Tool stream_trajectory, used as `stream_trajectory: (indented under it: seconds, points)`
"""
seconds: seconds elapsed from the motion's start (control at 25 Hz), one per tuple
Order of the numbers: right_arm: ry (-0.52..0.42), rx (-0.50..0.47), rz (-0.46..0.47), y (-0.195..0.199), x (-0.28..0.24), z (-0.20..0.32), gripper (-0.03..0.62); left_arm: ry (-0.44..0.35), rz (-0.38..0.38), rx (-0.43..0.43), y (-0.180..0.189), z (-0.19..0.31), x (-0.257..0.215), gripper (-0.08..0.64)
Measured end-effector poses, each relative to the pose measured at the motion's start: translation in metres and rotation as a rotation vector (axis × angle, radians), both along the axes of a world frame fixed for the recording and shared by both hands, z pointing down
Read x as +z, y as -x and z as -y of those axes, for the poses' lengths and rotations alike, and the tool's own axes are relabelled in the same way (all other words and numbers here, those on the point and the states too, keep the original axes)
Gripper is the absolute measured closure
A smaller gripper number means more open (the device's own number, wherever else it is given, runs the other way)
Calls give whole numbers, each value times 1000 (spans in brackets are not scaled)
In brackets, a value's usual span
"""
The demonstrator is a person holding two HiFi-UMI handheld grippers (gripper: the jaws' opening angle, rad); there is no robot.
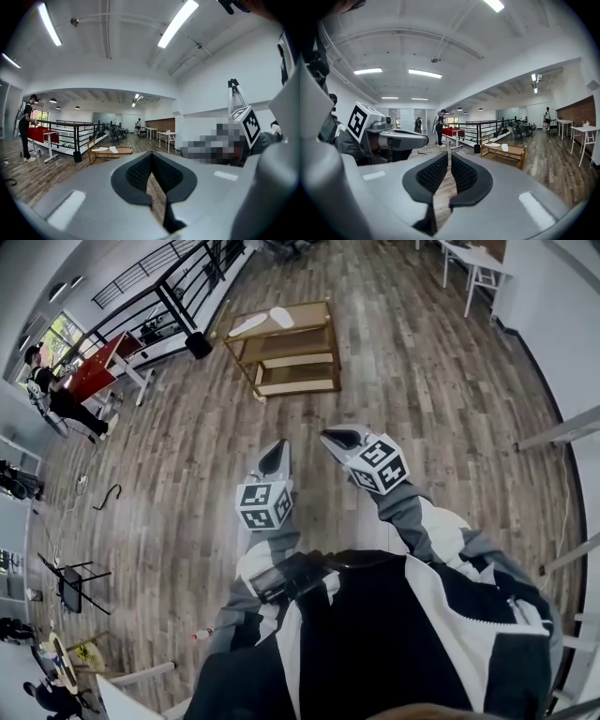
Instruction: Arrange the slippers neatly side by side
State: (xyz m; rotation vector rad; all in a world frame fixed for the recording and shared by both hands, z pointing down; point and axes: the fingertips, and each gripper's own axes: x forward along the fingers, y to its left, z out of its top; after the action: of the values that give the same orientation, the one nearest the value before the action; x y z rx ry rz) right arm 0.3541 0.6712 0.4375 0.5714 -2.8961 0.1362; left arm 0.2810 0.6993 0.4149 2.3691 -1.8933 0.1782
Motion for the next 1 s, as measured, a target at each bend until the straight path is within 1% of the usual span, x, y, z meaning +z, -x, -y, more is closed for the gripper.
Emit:
stream_trajectory:
  seconds: [0.16,0.32,0.4,0.48,0.56,0.72,0.88,1.0]
  points:
    - [7,9,-14,6,6,7,561,14,-15,-4,10,1,8,548]
    - [-15,24,-32,9,10,15,561,28,-44,18,16,11,22,548]
    - [-16,15,-23,16,12,20,561,27,-53,30,25,19,27,546]
    - [-13,-8,-5,23,12,25,577,17,-57,51,35,29,29,546]
    - [-6,-29,14,31,7,27,578,6,-56,79,46,37,30,546]
    - [-27,-56,41,50,-6,36,585,-10,-62,140,73,51,30,546]
    - [-57,-48,-33,77,10,55,588,22,-65,199,99,62,42,546]
    - [-48,-36,-62,97,20,62,588,46,-63,237,121,72,50,546]
